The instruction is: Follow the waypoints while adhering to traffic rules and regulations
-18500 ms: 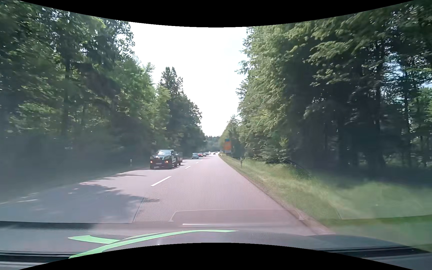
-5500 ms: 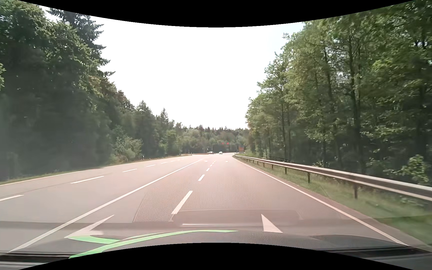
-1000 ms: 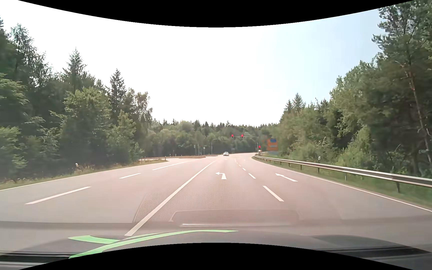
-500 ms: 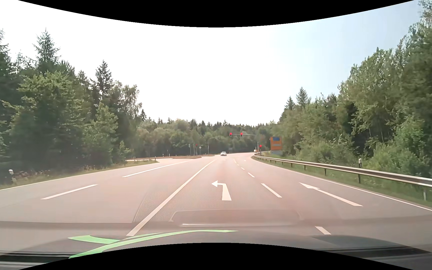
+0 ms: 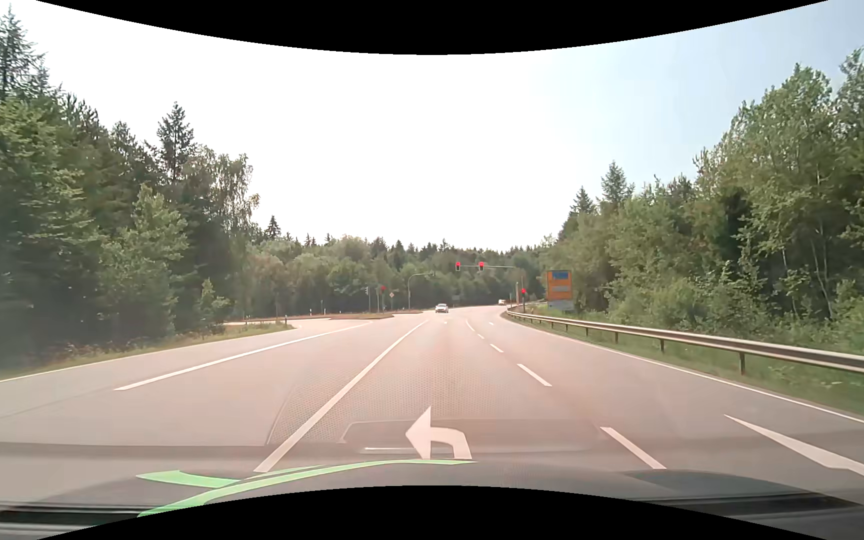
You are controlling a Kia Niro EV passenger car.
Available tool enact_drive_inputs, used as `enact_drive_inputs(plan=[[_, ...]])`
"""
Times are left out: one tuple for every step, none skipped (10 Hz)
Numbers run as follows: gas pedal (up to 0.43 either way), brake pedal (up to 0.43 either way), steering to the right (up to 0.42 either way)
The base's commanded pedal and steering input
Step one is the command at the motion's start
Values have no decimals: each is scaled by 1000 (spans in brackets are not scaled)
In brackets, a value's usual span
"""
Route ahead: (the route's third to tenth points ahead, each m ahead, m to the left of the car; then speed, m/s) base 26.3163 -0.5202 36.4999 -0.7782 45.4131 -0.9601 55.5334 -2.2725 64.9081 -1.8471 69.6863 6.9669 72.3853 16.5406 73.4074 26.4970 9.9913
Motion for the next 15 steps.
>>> enact_drive_inputs(plan=[[0, 91, 11], [0, 104, 11], [0, 110, 11], [0, 116, 10], [0, 116, 10], [0, 122, 9], [0, 128, 9], [0, 128, 9], [0, 134, 9], [0, 128, 9], [0, 134, 9], [0, 134, 9], [0, 134, 9], [0, 134, 9], [0, 134, 9]])
